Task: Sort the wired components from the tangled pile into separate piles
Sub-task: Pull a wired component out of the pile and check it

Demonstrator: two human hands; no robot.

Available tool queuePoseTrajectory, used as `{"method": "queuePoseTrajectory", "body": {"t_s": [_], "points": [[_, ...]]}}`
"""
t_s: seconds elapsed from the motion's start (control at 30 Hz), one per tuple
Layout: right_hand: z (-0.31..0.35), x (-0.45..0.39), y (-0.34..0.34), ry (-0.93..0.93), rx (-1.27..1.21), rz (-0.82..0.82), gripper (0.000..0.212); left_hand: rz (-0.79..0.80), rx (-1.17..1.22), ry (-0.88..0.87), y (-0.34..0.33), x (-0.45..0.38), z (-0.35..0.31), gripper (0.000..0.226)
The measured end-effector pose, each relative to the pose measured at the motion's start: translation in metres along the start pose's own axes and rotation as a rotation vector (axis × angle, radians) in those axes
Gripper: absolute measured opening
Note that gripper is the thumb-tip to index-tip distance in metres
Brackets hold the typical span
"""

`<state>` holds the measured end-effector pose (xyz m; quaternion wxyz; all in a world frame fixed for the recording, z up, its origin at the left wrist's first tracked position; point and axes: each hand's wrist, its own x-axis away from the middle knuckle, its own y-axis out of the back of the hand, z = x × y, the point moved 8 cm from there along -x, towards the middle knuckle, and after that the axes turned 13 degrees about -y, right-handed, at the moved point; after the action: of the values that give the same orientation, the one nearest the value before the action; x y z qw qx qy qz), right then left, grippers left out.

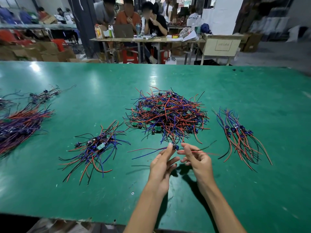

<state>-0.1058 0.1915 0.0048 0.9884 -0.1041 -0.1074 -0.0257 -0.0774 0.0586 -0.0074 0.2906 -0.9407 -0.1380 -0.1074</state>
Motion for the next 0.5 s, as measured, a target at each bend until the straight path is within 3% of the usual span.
{"method": "queuePoseTrajectory", "body": {"t_s": [0.17,0.23,0.3,0.37,0.43,0.5], "points": [[0.001,-0.002,-0.004,0.007,0.036,0.006,0.023,-0.050,-0.037,-0.004,0.002,0.009,-0.003,0.032],[-0.003,-0.007,0.000,-0.049,0.016,-0.012,0.024,-0.009,-0.229,-0.025,0.011,0.017,-0.016,0.032],[-0.007,-0.013,0.006,-0.110,0.000,-0.013,0.022,0.135,-0.632,-0.072,0.018,0.024,-0.032,0.036],[-0.007,-0.016,0.005,-0.158,0.037,0.055,0.023,0.197,-1.006,-0.260,0.016,0.027,-0.057,0.035],[-0.004,-0.014,-0.002,-0.190,0.122,0.174,0.033,0.151,-1.125,-0.567,0.004,0.027,-0.085,0.026],[-0.002,-0.008,-0.010,-0.203,0.182,0.272,0.035,0.226,-1.195,-0.659,-0.013,0.022,-0.087,0.025]]}}
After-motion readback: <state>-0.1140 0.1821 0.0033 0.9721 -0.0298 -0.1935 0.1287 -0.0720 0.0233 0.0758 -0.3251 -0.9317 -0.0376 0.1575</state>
